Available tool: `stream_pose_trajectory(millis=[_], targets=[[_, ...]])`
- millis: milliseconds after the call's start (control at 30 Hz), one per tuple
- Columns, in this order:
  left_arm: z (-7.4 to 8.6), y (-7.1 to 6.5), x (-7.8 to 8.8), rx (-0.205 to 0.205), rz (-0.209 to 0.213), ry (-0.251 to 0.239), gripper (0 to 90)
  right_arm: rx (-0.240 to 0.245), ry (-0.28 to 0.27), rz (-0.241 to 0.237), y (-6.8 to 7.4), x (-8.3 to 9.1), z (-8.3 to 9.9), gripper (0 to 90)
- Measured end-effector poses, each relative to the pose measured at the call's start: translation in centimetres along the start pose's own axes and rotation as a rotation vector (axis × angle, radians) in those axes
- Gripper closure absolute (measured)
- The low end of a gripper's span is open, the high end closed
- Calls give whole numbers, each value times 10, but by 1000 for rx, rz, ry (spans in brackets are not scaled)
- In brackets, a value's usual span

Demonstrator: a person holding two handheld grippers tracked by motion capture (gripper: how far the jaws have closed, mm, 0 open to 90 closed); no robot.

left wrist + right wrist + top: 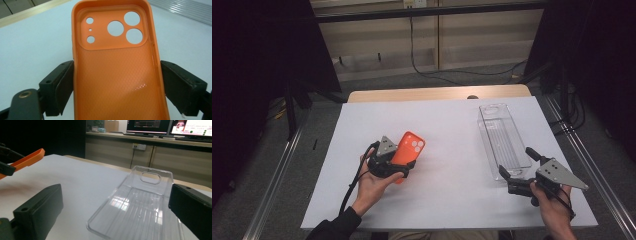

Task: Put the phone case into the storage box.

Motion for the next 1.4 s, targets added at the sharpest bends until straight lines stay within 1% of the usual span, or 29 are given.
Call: stream_pose_trajectory(millis=[33, 133, 167, 200, 267, 300, 333, 367, 400, 467, 533, 567, 600, 667, 733, 800, 833, 867, 933, 967, 1033, 1100, 1200, 1233, 1300, 1333, 1400], targets=[[-1, -2, -2, 4, 5, -8, 157, 1, 3, -7, 1, -1, -1, 0], [-6, -8, -5, -17, 5, -10, 157, 11, 1, -22, 8, -8, -5, 0], [-8, -10, -7, -16, 10, -18, 157, 20, 1, -26, 10, -10, -6, 0], [-10, -12, -8, -16, 16, -27, 157, 17, -6, -30, 12, -12, -7, 0], [-14, -15, -9, -30, 25, -28, 157, 17, -9, -40, 17, -15, -7, 0], [-15, -17, -11, -40, 22, -25, 157, 23, -5, -47, 20, -17, -7, 0], [-17, -19, -13, -41, 26, -25, 157, 27, 1, -55, 22, -18, -6, 0], [-19, -21, -15, -46, 36, -16, 157, 32, -2, -61, 23, -20, -7, 0], [-21, -23, -17, -57, 34, -16, 157, 31, -1, -65, 25, -21, -7, 0], [-27, -26, -19, -72, 37, -28, 157, 31, -4, -73, 27, -23, -9, 0], [-30, -30, -21, -72, 47, -39, 157, 35, -1, -78, 29, -25, -10, 0], [-30, -32, -21, -76, 52, -44, 157, 32, -2, -86, 30, -26, -10, 0], [-30, -33, -22, -78, 48, -49, 157, 34, 1, -88, 31, -27, -10, 0], [-30, -35, -24, -70, 60, -57, 157, 37, 0, -93, 33, -30, -11, 0], [-32, -34, -25, -72, 54, -55, 157, 30, -4, -102, 37, -34, -12, 0], [-33, -34, -25, -92, 39, -53, 157, 33, 5, -115, 42, -39, -12, 0], [-34, -36, -25, -89, 46, -63, 157, 38, 5, -120, 44, -42, -12, 0], [-34, -37, -25, -90, 44, -67, 157, 37, 9, -126, 46, -44, -12, 0], [-33, -38, -25, -100, 40, -70, 157, 26, 26, -138, 50, -48, -13, 0], [-33, -39, -25, -102, 40, -71, 157, 23, 28, -137, 50, -51, -13, 0], [-32, -40, -25, -97, 51, -76, 157, 20, 32, -140, 51, -54, -14, 4], [-31, -42, -25, -98, 48, -72, 157, 11, 40, -158, 54, -57, -14, 0], [-30, -46, -25, -117, 38, -77, 157, 12, 47, -164, 56, -61, -13, 1], [-30, -48, -24, -118, 40, -87, 157, 8, 48, -165, 56, -62, -13, 1], [-30, -49, -23, -131, 39, -88, 157, 2, 48, -160, 56, -64, -14, 10], [-30, -50, -22, -131, 39, -90, 157, -1, 53, -156, 57, -65, -15, 10], [-29, -51, -22, -140, 29, -96, 157, -2, 56, -153, 58, -67, -16, 14]])
Point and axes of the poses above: each handheld gripper's, and its own axes: x roughly backward along the jaws, z roughly out of its underside, y roughly to its left, the point moved 6 cm from there along -x, roughly forward along the jaws, and after that the axes turned 1 degree about -z, right-handed, at the moved point
